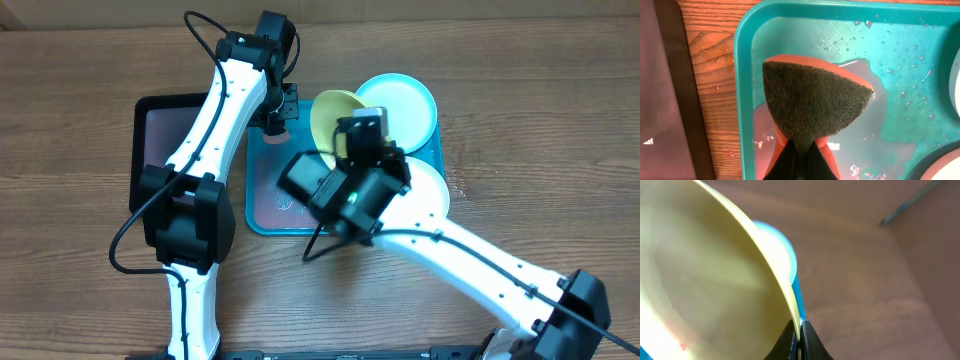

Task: Clean dirty plates on tray and stack at the side
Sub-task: 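Tilt and lift the yellow plate off the teal tray with the right gripper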

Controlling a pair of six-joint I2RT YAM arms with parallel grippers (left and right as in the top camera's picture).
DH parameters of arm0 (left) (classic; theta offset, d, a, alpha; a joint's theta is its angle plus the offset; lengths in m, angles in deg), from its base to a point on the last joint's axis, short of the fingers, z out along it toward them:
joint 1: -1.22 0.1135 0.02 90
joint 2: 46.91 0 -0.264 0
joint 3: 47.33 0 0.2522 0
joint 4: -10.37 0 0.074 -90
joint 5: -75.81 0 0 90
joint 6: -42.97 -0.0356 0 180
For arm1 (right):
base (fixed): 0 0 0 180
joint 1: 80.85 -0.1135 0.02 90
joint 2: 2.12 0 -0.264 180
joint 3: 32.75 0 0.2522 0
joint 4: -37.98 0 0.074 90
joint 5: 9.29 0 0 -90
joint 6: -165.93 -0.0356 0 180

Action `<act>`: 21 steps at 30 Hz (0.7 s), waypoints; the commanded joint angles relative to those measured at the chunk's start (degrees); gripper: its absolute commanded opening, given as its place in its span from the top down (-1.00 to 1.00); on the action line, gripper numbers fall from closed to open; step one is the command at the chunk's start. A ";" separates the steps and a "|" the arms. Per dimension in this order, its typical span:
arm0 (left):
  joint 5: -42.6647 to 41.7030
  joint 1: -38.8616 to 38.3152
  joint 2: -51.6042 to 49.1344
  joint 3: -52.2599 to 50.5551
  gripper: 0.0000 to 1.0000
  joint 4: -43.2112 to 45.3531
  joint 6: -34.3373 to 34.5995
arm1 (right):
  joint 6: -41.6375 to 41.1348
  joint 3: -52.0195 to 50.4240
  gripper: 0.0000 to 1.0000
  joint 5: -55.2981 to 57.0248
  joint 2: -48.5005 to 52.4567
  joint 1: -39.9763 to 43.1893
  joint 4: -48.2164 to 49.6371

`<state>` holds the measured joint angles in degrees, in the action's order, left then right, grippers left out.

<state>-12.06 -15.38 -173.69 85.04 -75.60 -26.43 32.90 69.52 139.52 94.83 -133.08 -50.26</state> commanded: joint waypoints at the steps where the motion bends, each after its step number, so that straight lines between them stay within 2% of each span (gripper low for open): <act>1: 0.15 0.09 0.09 0.35 0.92 0.24 -0.66 | 1.57 1.11 0.93 -15.10 -1.46 4.20 1.03; 5: 0.13 0.09 0.09 0.35 0.91 0.28 -0.42 | 8.72 1.14 0.93 -30.40 -1.46 8.98 3.98; 7: 0.15 0.09 0.09 0.35 0.91 0.26 -0.42 | 9.99 1.11 0.93 -34.32 -1.46 10.80 4.09; 21: 1.51 0.09 0.02 0.35 0.92 2.69 -0.50 | 14.60 1.14 0.93 -47.52 -1.46 17.90 6.36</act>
<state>-11.93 -15.38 -173.69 85.04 -73.70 -26.43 45.56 69.52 97.18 94.83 -117.54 -44.91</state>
